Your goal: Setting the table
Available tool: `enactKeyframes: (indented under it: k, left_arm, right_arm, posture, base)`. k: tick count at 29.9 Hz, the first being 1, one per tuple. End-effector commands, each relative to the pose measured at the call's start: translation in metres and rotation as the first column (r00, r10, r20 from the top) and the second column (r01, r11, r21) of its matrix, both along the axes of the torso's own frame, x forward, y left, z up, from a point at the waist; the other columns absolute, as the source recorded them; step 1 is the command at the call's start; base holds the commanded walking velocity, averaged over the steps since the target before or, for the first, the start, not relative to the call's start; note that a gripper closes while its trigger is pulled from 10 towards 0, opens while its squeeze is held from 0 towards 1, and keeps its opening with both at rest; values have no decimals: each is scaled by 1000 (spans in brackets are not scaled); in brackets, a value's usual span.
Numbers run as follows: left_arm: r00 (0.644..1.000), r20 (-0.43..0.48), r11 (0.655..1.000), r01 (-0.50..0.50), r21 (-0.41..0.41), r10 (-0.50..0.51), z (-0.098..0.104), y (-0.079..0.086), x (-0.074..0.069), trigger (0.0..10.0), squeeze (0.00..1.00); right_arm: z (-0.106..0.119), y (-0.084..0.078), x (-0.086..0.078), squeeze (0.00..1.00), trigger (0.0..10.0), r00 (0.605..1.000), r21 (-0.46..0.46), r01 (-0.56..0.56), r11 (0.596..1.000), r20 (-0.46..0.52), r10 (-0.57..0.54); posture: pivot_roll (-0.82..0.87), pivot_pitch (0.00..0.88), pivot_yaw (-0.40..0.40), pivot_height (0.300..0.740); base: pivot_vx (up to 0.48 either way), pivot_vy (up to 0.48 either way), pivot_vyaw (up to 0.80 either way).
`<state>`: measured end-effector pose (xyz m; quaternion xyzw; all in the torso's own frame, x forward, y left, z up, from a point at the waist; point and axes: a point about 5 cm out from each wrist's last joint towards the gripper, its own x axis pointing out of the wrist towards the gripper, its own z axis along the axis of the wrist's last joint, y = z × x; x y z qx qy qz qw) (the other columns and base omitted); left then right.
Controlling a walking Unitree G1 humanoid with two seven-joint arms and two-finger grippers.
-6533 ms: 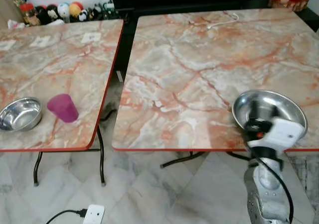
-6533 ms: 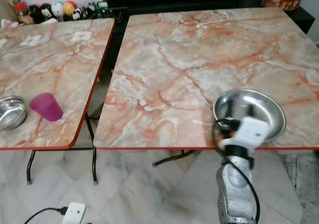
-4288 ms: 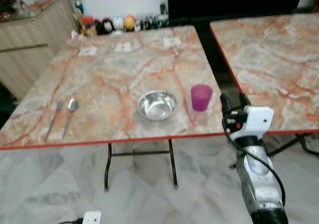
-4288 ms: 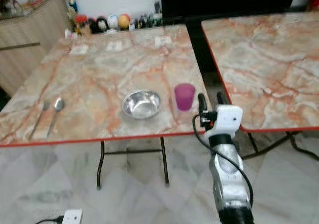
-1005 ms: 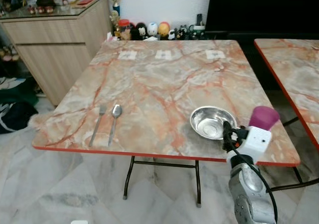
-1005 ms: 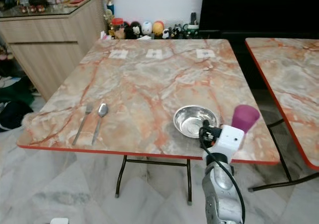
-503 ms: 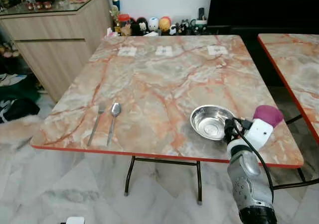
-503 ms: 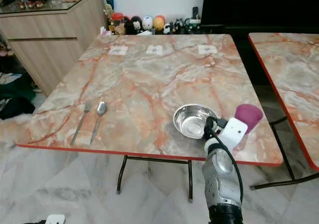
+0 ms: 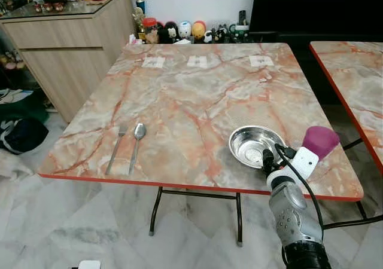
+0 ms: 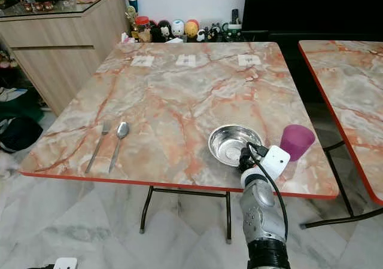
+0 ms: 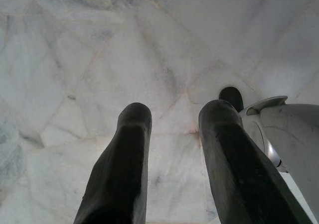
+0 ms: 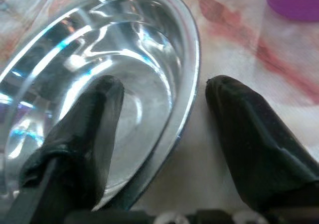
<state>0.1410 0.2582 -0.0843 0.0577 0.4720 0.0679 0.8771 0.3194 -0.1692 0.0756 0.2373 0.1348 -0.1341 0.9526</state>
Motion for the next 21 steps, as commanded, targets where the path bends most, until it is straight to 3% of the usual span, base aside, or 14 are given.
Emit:
enactKeyframes:
  k: [1, 3, 4, 5, 6, 11, 12, 13, 14, 21]
  left_arm:
    - [1000, -17, 1000, -12, -1, 12, -2, 0, -3, 10000, 0]
    - [1000, -17, 1000, -12, -1, 12, -2, 0, -3, 10000, 0]
    - [1000, -17, 1000, -12, 1, 12, -2, 0, -3, 10000, 0]
    - [1000, -16, 1000, -13, 1, 13, -2, 0, -3, 10000, 0]
    - [1000, -15, 1000, -15, 1, 15, -2, -1, -3, 10000, 0]
    - [1000, -11, 1000, -13, -2, 13, -2, -4, -2, 10000, 0]
    - [1000, -10, 1000, -13, -2, 13, -2, -5, -2, 10000, 0]
    - [1000, -9, 1000, -13, -3, 13, -2, -5, -2, 10000, 0]
    - [1000, -9, 1000, -12, -3, 12, -2, -5, -2, 10000, 0]
    - [1000, -7, 1000, -11, -3, 11, -2, -6, -1, 10000, 0]
  right_arm:
    - [0, 3, 3, 0, 0, 1000, 16, -7, 1000, -9, 7]
    - [0, 4, 4, 0, 157, 1000, 18, -9, 1000, -11, 9]
    - [0, 5, 5, 0, 4196, 1000, 15, -16, 1000, -16, 16]
    - [-1, 5, 6, 0, 6275, 1000, 9, -22, 1000, -21, 22]
    - [-1, 6, 6, 0, 10000, 999, 3, -28, 1000, -27, 28]
    - [-1, 7, 7, 0, 10000, 999, 9, -31, 999, -23, 31]
    - [1, 7, 8, 0, 2235, 999, 12, -29, 1000, -15, 29]
    - [1, 7, 8, 0, 2235, 1000, 13, -28, 1000, -12, 28]
    - [1, 7, 8, 0, 0, 1000, 12, -26, 1000, -11, 27]
    - [1, 5, 8, 0, 0, 1000, 8, -19, 1000, -10, 19]
  posture:
    - [-44, 0, 57, 740]
    - [-44, 0, 57, 740]
    - [-44, 0, 57, 740]
    - [-44, 0, 57, 740]
    - [-40, 0, 52, 740]
    - [-38, 0, 50, 740]
    - [-38, 0, 50, 740]
    - [-38, 0, 50, 740]
    - [-40, 0, 50, 740]
    - [-41, 0, 48, 740]
  base:
    - [0, 0, 0]
    - [0, 0, 0]
    - [0, 0, 0]
    - [0, 0, 0]
    - [0, 0, 0]
    - [0, 0, 0]
    - [0, 0, 0]
    - [0, 0, 0]
    - [0, 0, 0]
    - [0, 0, 0]
